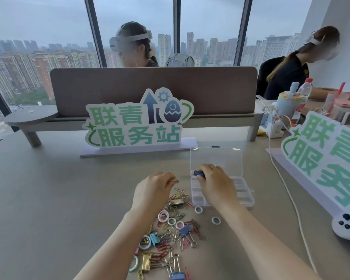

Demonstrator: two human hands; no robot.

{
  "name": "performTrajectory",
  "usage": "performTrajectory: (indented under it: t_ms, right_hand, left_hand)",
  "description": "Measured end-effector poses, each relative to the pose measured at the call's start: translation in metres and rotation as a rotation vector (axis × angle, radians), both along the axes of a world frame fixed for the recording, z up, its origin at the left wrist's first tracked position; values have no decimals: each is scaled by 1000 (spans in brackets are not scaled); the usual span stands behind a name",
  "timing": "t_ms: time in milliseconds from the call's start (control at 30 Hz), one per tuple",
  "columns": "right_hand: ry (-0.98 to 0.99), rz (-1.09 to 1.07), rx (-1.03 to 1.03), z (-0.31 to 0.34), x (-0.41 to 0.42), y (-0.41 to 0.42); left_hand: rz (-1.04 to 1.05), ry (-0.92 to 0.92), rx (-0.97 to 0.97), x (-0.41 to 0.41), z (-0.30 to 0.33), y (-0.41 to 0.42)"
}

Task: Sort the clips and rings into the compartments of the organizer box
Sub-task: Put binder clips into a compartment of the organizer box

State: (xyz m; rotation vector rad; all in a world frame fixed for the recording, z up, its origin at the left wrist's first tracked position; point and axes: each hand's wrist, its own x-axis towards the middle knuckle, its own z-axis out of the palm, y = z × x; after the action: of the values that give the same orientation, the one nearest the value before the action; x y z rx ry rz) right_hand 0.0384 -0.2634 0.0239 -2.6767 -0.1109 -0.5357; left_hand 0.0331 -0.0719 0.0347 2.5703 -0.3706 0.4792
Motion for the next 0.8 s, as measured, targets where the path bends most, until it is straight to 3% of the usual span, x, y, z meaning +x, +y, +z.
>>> performTrajectory:
  t_ms: [433,800]
  right_hand:
    - [103,33,36,-10,30,-36]
    - [136,86,40,-17,37,-40]
  left_hand:
    - [-115,147,100,47,-14,-69]
    - [-99,131,143,58,-23,-79]
